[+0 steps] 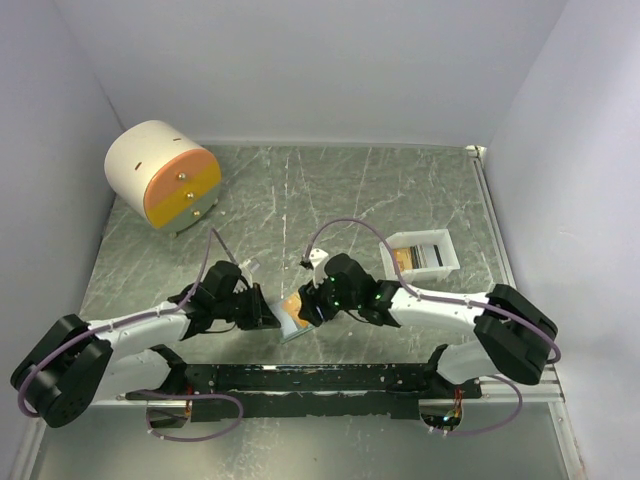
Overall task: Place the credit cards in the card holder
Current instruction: Insert the credit card into the card holder.
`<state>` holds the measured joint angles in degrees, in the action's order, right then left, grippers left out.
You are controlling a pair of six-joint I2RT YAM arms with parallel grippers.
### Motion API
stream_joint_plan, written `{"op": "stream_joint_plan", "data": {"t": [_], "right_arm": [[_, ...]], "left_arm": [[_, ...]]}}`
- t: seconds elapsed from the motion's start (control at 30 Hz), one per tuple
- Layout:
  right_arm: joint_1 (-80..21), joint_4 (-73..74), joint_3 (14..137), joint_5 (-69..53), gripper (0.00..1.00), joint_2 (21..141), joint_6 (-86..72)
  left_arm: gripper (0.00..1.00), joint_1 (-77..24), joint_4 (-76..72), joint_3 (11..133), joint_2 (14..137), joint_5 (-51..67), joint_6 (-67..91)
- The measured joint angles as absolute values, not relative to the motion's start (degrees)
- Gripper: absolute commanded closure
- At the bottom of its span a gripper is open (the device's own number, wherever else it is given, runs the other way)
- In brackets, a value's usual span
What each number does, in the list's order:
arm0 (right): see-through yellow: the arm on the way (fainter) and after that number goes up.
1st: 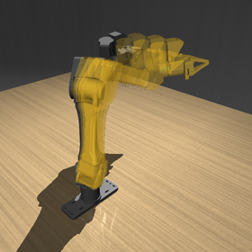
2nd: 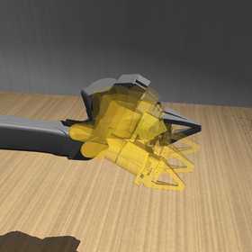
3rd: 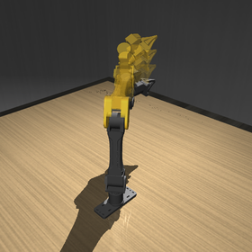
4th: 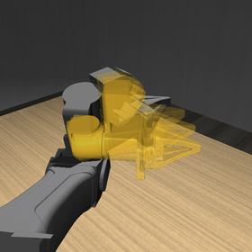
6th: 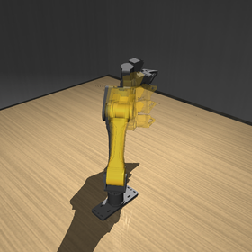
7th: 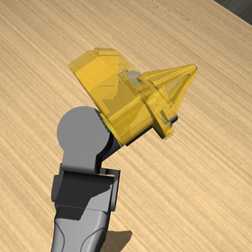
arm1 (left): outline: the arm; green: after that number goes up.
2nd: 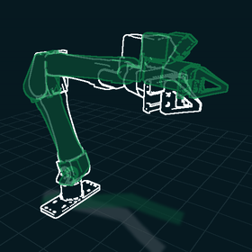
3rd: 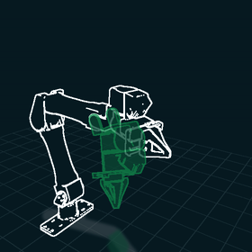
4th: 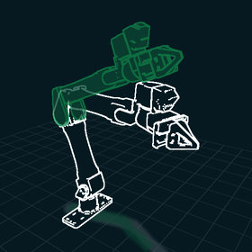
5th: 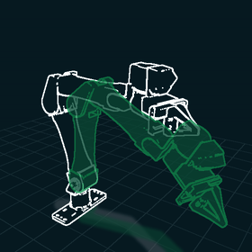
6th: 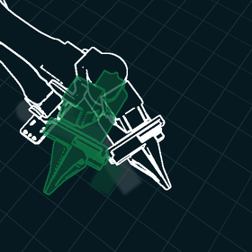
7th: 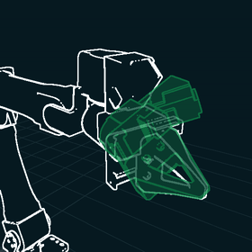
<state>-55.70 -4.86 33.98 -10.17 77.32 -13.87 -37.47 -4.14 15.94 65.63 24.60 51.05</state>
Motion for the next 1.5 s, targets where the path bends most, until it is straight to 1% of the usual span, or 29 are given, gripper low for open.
{"op": "stream_joint_plan", "data": {"t": [0.17,0.33,0.6,0.93,1.13,1.5], "right_arm": [[-54.72,-5.26,35.00,-10.94,0.46,82.08,-21.76],[-53.21,-6.59,34.28,-10.09,0.44,84.16,-27.22],[-52.93,-10.96,32.10,-10.33,0.50,84.29,-31.62],[-52.69,-14.66,28.14,-11.40,0.53,82.00,-37.98],[-51.86,-20.93,24.47,-13.54,0.53,81.32,-43.99],[-50.83,-37.23,18.22,-17.45,0.53,81.30,-56.53]], "left_arm": [[0.85,-37.47,-3.73,18.17,65.52,24.34,51.46],[0.85,-37.47,-5.04,18.35,69.87,24.32,51.64],[0.85,-37.47,-9.58,17.45,73.80,24.88,53.01],[0.85,-37.47,-10.98,17.19,74.17,24.91,53.19],[0.85,-37.47,-11.05,17.19,74.28,24.93,53.19],[0.85,-37.47,-11.33,17.17,74.54,24.95,53.19]]}}
